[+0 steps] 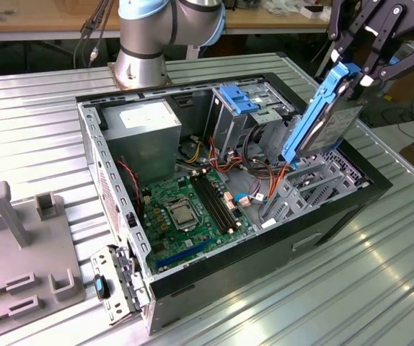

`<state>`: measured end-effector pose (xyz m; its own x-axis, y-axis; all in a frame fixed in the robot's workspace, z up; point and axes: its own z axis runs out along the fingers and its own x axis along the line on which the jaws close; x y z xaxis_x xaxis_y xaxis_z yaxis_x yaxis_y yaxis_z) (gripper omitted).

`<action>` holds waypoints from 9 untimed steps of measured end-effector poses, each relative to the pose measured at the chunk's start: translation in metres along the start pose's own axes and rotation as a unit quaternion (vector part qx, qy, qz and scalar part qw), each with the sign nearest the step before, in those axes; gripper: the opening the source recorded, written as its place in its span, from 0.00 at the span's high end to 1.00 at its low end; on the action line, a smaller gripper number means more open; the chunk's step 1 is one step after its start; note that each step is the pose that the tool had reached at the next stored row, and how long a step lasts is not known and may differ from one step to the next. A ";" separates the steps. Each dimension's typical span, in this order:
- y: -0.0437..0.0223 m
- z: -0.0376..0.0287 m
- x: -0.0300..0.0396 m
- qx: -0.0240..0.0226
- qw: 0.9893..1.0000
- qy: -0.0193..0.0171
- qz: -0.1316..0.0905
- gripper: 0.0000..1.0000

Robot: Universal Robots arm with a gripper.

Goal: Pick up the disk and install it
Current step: 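Insert the disk into the insertion slot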

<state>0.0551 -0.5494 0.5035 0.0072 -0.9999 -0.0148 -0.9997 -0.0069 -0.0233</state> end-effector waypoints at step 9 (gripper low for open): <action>-0.0062 0.0039 0.0015 0.002 1.000 0.000 0.000 0.63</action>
<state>0.0614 -0.5509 0.4998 0.0075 -0.9999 -0.0150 -0.9996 -0.0071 -0.0276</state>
